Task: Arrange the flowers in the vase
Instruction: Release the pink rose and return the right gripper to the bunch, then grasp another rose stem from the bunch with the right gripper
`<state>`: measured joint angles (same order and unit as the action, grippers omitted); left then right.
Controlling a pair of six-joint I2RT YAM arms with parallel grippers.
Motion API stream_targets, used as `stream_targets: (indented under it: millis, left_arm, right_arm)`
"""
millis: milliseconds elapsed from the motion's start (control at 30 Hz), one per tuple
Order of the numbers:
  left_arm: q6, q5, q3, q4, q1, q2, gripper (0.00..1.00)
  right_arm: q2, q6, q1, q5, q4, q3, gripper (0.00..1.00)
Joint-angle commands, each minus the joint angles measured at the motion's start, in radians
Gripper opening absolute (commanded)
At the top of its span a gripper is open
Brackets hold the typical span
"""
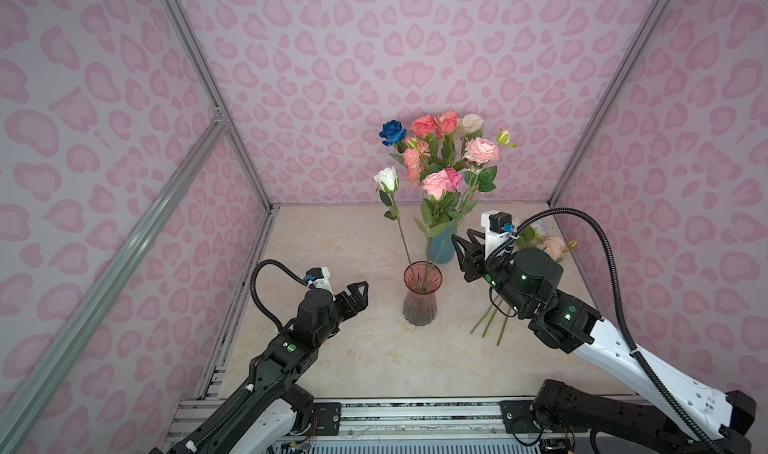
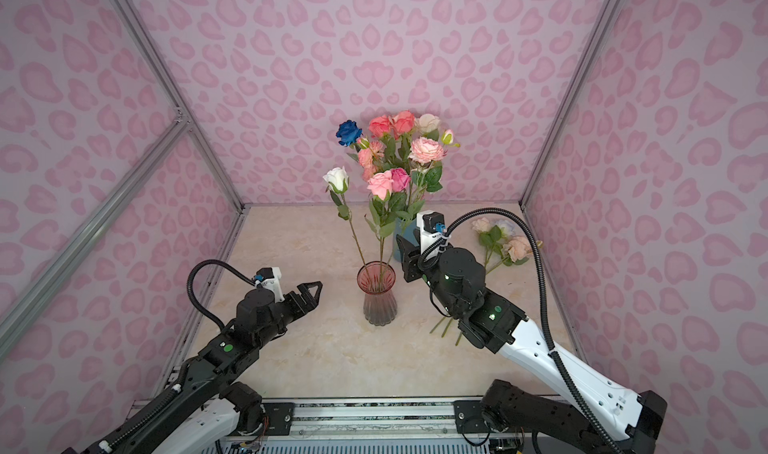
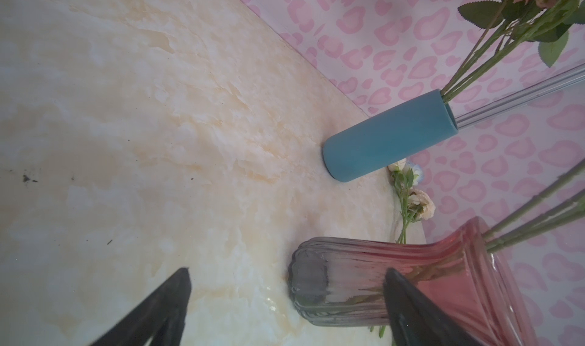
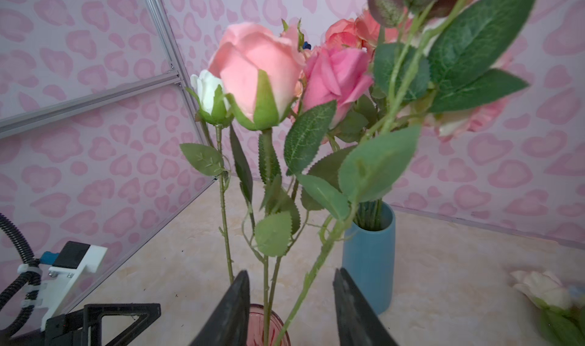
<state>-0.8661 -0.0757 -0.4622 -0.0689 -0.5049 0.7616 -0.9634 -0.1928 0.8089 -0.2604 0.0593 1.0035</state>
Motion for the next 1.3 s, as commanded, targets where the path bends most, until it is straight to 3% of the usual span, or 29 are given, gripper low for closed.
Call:
stream_targets:
  millis: [0, 133, 233, 400, 533, 667, 767, 1000, 1267]
  left_arm:
    - [0.004, 0.015, -0.015, 0.057, 0.000, 0.017, 0.96]
    - [-0.006, 0.031, -0.013, 0.071, 0.000, 0.034, 0.96]
    - [-0.020, 0.053, -0.009, 0.092, -0.001, 0.050, 0.96]
    - [-0.038, 0.088, 0.003, 0.128, -0.015, 0.084, 0.96]
    - [-0.031, 0.115, -0.002, 0.130, -0.029, 0.109, 0.96]
    - [-0.016, 0.130, -0.011, 0.123, -0.034, 0.123, 0.96]
    - [-0.013, 0.148, -0.012, 0.131, -0.037, 0.133, 0.96]
    - [0.011, 0.206, -0.043, 0.122, -0.042, 0.201, 0.96]
    - [0.034, 0.231, -0.076, 0.123, -0.044, 0.254, 0.97]
  right_arm:
    - [0.041, -0.041, -0.048, -0.023, 0.015, -0.029, 0.45]
    - [0.072, -0.091, -0.160, -0.070, 0.085, -0.032, 0.44]
    - [0.078, -0.174, -0.302, -0.081, 0.114, -0.081, 0.40]
    - [0.034, -0.385, -0.603, 0.116, 0.073, -0.224, 0.29]
    - [-0.176, -0.463, -0.770, 0.240, 0.124, -0.192, 0.20]
    - [-0.418, -0.446, -0.848, 0.296, 0.192, -0.094, 0.17]
    - [-0.538, -0.444, -0.855, 0.264, 0.232, -0.035, 0.17]
    - [-0.692, -0.439, -0.856, 0.309, 0.240, 0.015, 0.26]
    - [-0.760, -0.452, -0.857, 0.314, 0.207, -0.009, 0.26]
